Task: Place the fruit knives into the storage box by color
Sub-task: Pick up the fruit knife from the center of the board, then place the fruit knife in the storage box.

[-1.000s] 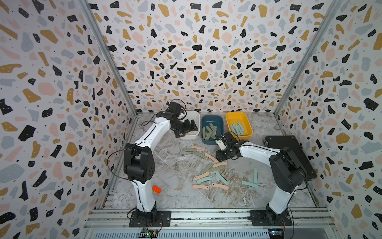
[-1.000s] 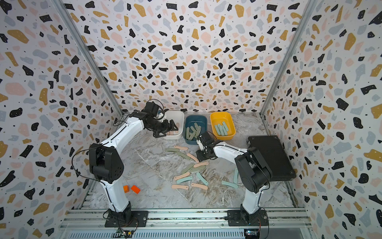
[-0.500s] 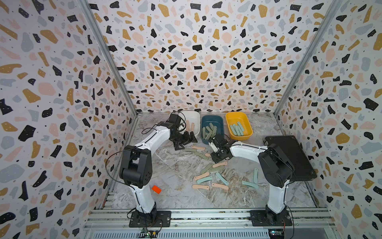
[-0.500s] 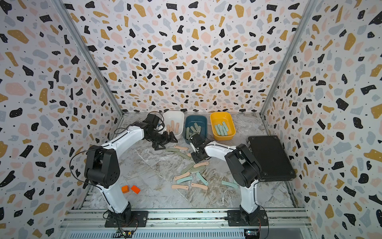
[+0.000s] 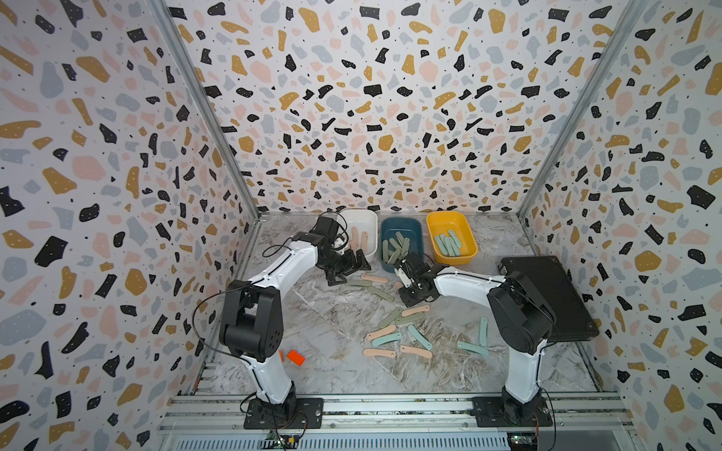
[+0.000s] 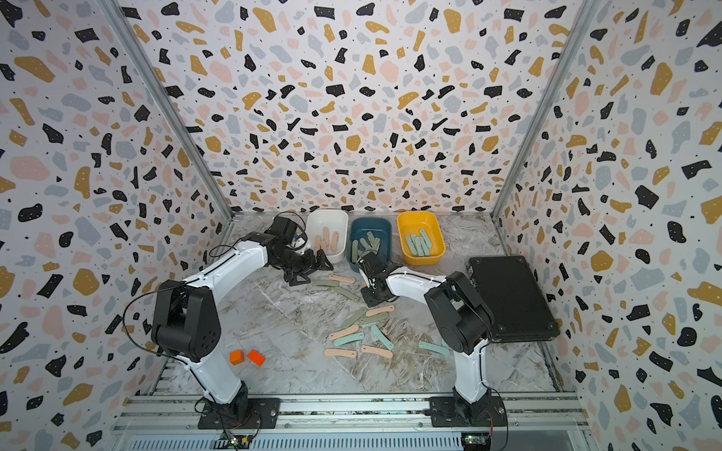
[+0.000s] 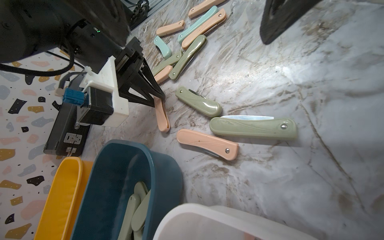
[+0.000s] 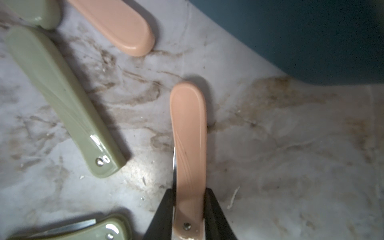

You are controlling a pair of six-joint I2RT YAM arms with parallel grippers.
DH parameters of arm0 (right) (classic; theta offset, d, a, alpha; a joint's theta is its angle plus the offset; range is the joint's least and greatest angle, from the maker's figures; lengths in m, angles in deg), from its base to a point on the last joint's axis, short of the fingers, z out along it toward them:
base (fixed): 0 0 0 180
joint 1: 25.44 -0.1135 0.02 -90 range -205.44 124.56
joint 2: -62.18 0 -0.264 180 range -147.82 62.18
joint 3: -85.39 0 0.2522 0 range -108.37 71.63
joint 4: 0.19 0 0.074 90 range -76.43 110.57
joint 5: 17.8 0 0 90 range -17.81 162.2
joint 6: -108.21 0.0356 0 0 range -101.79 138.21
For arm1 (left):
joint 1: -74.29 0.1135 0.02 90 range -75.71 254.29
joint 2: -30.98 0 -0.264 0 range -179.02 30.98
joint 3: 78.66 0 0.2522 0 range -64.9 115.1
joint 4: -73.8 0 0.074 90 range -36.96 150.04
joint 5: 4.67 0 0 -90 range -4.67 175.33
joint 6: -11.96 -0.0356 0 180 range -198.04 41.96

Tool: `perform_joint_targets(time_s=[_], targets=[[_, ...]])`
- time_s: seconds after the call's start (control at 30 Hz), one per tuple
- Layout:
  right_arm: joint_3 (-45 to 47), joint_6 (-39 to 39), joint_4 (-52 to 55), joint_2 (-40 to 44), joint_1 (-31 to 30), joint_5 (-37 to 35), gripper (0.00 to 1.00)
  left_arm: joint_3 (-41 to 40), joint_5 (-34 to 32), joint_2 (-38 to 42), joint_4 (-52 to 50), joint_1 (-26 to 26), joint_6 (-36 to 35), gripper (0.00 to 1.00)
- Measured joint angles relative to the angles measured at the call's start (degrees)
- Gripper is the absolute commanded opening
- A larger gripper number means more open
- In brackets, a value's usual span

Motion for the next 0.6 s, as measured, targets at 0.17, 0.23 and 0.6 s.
perform_joint_targets(time_s=[0.17,0.23,0.6], targets=[[-0.7,2.7,4.5,3.3,0.0,2.1,0.23,-1.7,0.8,2.5,2.3,0.2,2.1,0.99],[-3.3,3.7,6.6,3.8,0.0,3.1,0.22,-3.1,0.9,3.9,3.3,0.2,2.8,0.99],[-32.5,5.2,9.6,-9.0,0.0,5.3,0.22,-9.2,-0.9,7.6,4.3,3.2,3.3,0.99]])
